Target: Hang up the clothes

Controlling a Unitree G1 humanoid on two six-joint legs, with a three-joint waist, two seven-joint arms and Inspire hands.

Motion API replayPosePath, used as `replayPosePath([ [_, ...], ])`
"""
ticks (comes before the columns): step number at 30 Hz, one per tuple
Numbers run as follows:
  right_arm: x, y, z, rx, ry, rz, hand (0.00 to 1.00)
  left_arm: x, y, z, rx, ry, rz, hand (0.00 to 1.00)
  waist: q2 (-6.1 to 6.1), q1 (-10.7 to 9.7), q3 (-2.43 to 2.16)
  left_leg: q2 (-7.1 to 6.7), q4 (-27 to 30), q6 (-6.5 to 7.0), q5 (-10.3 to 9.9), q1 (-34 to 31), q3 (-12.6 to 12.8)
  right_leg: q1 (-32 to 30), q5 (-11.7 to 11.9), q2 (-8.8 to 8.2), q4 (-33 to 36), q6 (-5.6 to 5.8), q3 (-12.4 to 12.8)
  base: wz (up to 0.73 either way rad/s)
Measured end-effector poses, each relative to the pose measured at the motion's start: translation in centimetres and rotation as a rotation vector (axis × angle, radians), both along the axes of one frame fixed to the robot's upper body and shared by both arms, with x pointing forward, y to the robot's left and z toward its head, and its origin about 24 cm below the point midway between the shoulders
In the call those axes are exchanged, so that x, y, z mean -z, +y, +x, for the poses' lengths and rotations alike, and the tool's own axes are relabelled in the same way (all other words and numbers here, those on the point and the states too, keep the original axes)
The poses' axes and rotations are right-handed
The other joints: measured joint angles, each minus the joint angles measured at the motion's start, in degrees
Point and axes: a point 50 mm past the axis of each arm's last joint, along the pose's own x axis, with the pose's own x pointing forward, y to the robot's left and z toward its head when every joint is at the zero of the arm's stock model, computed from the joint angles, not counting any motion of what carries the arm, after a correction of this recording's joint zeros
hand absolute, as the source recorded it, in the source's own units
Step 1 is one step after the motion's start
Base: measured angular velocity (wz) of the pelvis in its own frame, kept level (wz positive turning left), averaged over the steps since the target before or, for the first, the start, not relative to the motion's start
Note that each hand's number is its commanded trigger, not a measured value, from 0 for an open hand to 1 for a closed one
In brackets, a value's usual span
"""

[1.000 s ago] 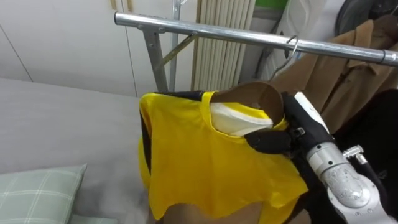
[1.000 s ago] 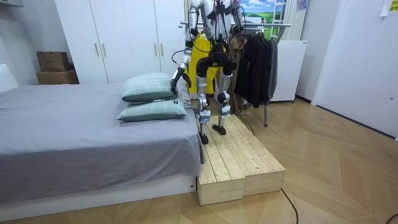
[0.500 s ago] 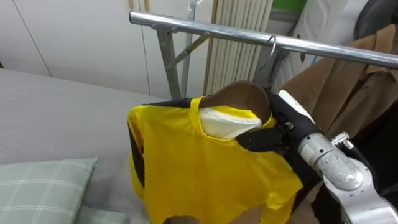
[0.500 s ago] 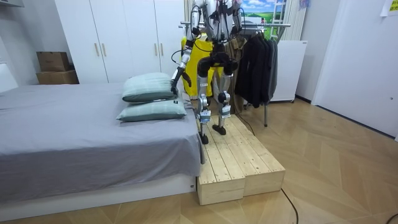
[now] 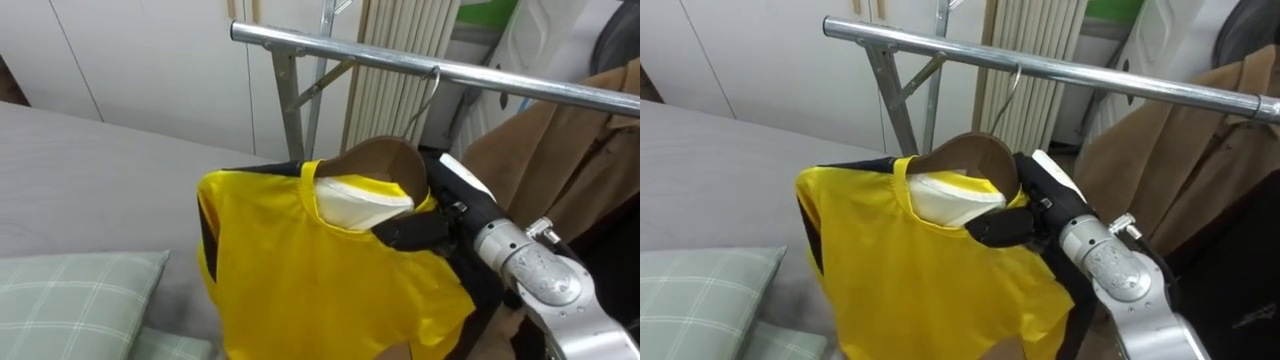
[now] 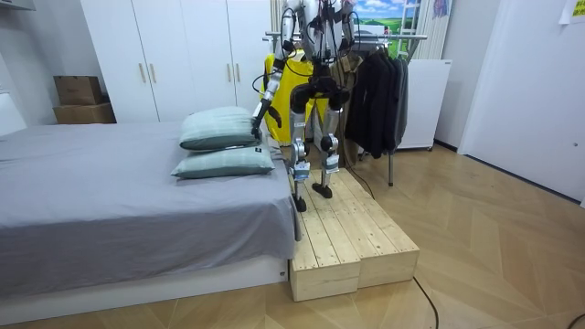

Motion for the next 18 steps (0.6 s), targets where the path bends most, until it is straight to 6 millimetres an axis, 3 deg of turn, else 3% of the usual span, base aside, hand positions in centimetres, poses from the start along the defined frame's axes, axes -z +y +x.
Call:
replayPosePath([
  [18,0.15,-1.01,0.33,0.131,-0.042,-0.004,1.0,-0.01,0.0,0.12,-0.008,-0.006,0.0,0.0,0.0,-0.1,0.0,0.04,-0.32,0.0,0.05,0.0,0.03,-0.07,0.0,0.37,0.09,-0.01,0.08,0.0],
])
